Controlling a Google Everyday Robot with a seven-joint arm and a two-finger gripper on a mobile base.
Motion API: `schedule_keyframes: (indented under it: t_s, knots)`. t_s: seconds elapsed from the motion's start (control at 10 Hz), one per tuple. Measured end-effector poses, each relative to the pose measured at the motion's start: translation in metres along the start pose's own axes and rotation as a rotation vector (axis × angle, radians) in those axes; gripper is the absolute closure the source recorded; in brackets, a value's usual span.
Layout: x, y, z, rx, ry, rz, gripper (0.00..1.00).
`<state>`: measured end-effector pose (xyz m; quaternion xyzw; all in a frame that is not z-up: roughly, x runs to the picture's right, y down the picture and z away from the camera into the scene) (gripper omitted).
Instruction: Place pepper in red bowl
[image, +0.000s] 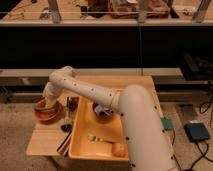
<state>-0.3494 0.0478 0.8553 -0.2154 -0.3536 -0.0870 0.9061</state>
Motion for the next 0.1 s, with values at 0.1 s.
schedule_keyframes:
  t_s: [0.1]
  knots:
    - [-0.0037, 0.0009, 0.0008, -0.007, -0.010, -0.015, 0.20]
